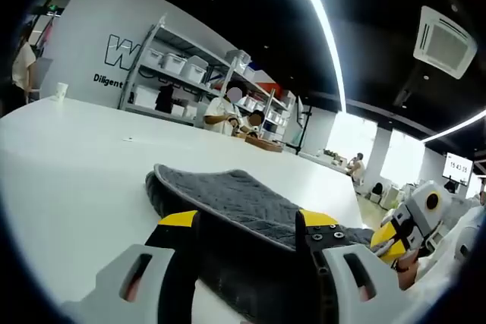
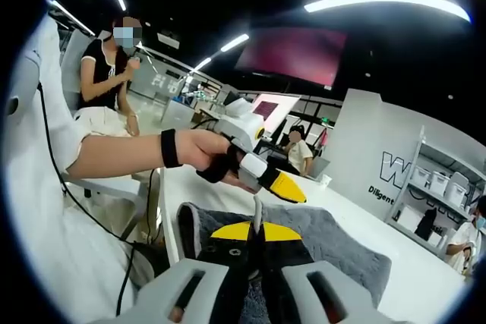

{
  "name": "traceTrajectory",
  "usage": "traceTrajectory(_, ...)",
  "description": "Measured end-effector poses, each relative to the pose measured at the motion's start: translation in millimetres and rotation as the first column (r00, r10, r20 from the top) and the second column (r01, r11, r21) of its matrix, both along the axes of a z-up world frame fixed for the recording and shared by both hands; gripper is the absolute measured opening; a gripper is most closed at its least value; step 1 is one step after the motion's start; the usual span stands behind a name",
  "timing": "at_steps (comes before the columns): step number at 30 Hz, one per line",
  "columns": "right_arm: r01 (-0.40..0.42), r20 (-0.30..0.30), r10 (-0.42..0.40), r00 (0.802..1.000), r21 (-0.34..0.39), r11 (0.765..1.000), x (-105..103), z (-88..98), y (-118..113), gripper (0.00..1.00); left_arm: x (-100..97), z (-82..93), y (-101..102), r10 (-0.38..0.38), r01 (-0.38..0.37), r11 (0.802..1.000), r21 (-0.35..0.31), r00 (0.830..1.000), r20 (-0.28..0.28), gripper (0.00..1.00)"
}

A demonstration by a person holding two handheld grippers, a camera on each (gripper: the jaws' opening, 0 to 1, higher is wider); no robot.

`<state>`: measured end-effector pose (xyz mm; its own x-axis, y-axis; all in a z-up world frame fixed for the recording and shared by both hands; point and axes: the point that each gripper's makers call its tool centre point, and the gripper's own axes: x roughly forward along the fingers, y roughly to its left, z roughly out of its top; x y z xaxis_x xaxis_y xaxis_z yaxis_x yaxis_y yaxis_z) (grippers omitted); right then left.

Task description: Open the folded towel by lifting each exposed corner and separating the folded layers until the towel lies flat within the target outline without major curled edges

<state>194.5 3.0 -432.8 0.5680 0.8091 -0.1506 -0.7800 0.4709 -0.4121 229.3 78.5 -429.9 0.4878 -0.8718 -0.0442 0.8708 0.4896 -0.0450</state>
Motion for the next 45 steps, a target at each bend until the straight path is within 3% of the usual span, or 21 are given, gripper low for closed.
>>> traceTrajectory(5,0.003,-0.004,-0.003,1.0,0.01,1.0,-2,0.7,-2,0.0,3.5,-0.7,-1,0.015,-0.016,0.999,0.033,1.0,0.013,0.47)
traceTrajectory(17,0.016,0.003,-0.016,1.0,0.011,1.0,1,2.7,-2,0.0,11.1,-0.1,-3,0.019,-0.019,1.0,0.013,1.0,0.004,0.46)
traceTrajectory(25,0.022,0.008,-0.023,1.0,0.018,1.0,-3,1.7,-12,0.0,17.7,6.1,-8,0.014,-0.015,0.998,-0.063,1.0,-0.012,0.46)
traceTrajectory(45,0.037,0.018,-0.037,0.999,0.031,0.999,-7,4.6,-18,0.0,30.7,17.2,-15,0.048,-0.05,0.995,-0.082,0.999,-0.022,0.4)
